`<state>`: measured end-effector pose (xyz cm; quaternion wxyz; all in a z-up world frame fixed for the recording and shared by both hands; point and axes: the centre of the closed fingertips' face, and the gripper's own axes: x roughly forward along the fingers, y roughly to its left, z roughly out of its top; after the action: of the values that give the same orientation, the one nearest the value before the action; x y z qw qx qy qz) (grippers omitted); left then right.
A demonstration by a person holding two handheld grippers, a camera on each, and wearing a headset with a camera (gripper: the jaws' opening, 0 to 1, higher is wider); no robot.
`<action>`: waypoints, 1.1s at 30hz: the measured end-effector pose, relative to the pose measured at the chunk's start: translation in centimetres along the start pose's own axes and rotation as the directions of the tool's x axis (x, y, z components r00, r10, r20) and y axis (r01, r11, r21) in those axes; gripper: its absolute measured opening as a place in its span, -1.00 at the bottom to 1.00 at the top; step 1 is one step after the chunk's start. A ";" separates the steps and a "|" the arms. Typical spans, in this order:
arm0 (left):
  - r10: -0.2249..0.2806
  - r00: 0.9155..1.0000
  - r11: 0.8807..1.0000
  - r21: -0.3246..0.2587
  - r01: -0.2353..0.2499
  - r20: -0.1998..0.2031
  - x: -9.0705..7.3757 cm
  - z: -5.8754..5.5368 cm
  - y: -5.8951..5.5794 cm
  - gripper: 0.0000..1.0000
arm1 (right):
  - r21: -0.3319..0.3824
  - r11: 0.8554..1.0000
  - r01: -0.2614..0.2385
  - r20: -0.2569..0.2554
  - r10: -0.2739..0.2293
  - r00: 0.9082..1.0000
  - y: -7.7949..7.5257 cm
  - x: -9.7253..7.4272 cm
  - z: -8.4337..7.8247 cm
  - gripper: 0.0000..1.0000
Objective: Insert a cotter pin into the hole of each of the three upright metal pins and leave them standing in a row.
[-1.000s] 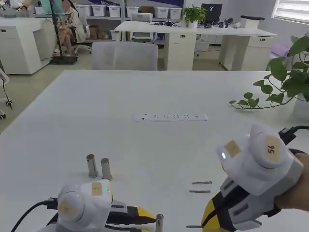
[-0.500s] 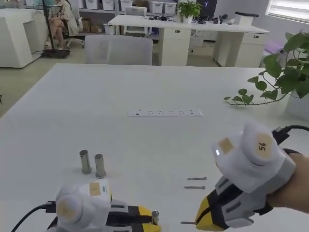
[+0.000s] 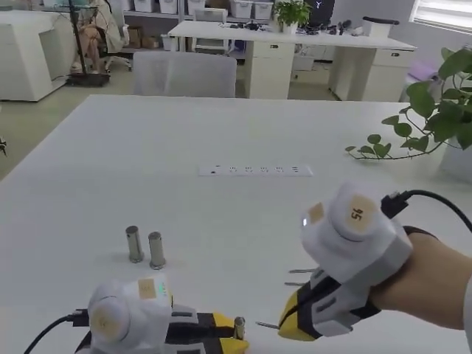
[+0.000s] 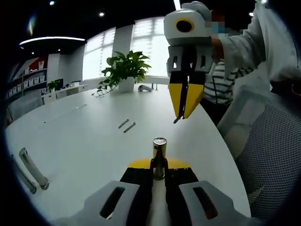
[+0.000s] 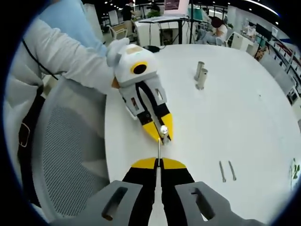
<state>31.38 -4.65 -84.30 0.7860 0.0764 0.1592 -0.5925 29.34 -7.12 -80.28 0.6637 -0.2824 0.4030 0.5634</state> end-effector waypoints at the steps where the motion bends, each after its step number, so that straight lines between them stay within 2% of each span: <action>1: 0.002 1.000 1.000 0.008 -0.002 -0.002 0.0 0.0 0.0 -0.87 | 0.004 1.000 0.003 -0.002 -0.003 1.000 -0.1 0.1 0.0 -0.93; 15: 0.018 1.000 1.000 0.021 -0.018 0.006 0.0 0.0 -0.2 -0.88 | 0.041 0.999 0.023 -0.029 -0.022 0.999 -0.2 1.0 -0.3 -0.93; 33: 0.017 1.000 1.000 0.025 -0.017 0.007 0.0 -0.1 -0.1 -0.88 | 0.036 0.999 0.016 -0.066 -0.014 0.998 -0.4 1.7 -0.2 -0.93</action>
<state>31.23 -4.67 -84.36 0.7904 0.0856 0.1487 -0.5881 29.74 -6.42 -81.86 0.6593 -0.2916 0.4329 0.5412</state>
